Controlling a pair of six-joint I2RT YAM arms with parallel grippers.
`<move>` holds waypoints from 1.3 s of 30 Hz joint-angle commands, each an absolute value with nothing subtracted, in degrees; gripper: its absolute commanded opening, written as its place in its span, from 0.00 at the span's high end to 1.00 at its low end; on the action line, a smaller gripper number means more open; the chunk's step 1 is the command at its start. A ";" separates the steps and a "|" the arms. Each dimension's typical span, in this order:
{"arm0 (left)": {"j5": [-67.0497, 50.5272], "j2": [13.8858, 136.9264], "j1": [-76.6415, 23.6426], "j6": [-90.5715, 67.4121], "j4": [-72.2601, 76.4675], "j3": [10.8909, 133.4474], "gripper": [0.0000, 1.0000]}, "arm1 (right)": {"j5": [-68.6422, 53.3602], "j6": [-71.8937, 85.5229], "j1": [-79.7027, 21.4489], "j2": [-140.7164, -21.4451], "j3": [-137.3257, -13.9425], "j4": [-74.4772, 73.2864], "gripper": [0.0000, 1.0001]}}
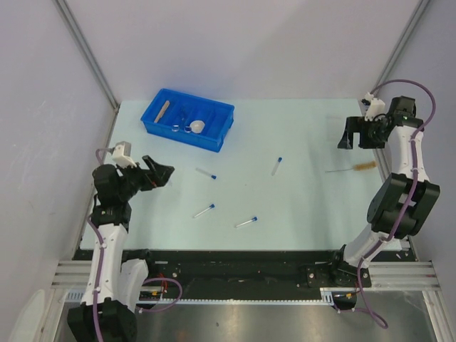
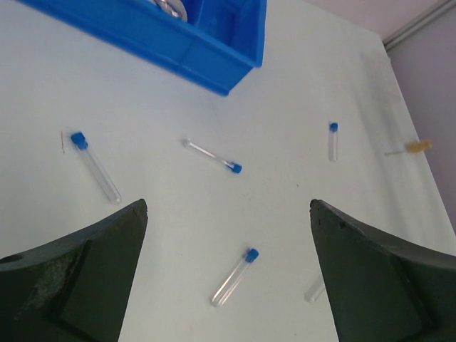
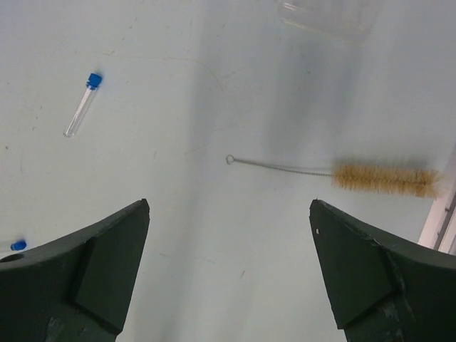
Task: Organize the chemistry lab equipment
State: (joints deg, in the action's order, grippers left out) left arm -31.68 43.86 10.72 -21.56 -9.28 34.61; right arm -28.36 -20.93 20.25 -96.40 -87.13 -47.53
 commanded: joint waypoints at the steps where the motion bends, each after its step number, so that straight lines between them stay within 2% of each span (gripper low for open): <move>1: -37.51 40.17 10.11 -21.27 -6.87 30.68 0.00 | -33.04 -27.41 16.02 -100.45 -93.34 -55.18 0.00; 9: -38.23 40.96 9.14 -21.53 -6.85 30.76 0.00 | -34.10 -37.41 3.70 -98.62 -89.21 -58.00 0.00; 15: -37.79 41.04 9.14 -20.74 -8.17 31.38 0.00 | -38.41 -47.70 4.04 -92.56 -84.64 -60.55 0.00; 20: -34.82 40.87 8.27 -14.59 -19.32 36.03 0.00 | -41.31 -80.80 11.15 -89.91 -84.20 -71.34 0.00; 22: -34.97 39.03 7.39 -15.46 -18.30 34.99 0.00 | -40.70 -90.92 15.46 -90.26 -84.55 -73.82 0.00; 28: -34.28 36.30 6.94 -15.47 -17.58 33.49 0.00 | -24.19 -102.91 18.02 -97.54 -88.50 -71.72 0.01; 32: -34.54 36.65 6.85 -15.56 -16.79 33.40 0.00 | -12.51 -106.78 17.93 -101.33 -88.59 -63.31 0.00; 35: -34.54 37.26 6.86 -15.47 -16.70 33.40 0.00 | -9.94 -108.45 17.76 -105.01 -91.22 -61.35 0.01; 39: -34.45 37.62 6.77 -15.29 -16.61 33.40 0.00 | -5.72 -109.51 17.58 -111.00 -93.86 -59.86 0.09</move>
State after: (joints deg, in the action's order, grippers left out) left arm -34.63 37.58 7.03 -17.65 -17.37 32.71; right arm -12.84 -105.12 17.96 -106.78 -89.80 -63.44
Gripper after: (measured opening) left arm 0.996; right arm 0.947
